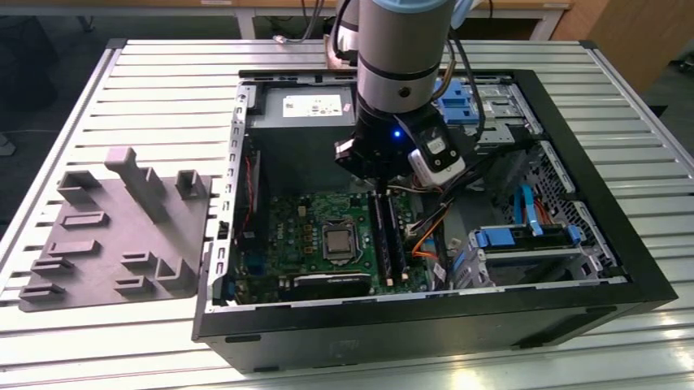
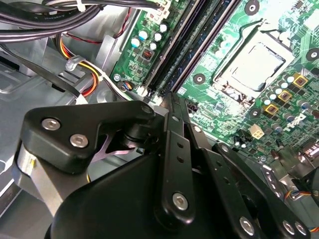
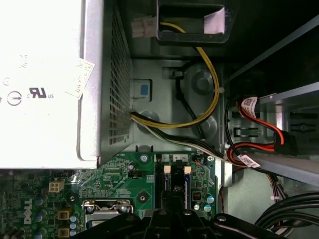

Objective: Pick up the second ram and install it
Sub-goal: 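Press down the second ram until it locks into place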

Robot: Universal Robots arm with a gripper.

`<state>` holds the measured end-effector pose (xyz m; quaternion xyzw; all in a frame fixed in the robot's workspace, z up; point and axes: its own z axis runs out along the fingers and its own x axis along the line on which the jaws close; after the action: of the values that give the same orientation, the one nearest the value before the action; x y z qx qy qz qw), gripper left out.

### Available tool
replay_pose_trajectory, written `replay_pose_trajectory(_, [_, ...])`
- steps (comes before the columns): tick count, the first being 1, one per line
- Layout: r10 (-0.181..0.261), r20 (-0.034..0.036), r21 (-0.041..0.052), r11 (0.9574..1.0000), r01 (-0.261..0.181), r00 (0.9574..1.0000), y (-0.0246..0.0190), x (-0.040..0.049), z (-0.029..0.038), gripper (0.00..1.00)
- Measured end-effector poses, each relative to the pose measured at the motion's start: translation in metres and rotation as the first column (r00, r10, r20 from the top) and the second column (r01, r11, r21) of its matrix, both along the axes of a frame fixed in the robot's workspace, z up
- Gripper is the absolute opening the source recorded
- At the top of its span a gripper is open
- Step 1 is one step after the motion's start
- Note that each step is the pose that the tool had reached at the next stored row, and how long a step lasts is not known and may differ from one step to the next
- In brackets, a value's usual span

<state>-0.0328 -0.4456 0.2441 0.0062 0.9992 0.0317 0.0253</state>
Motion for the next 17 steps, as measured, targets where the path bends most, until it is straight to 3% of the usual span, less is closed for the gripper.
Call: replay_pose_trajectory(17, [0.0,0.0,0.0,1.0,0.0,1.0,-0.0042,0.0,0.0,0.11])
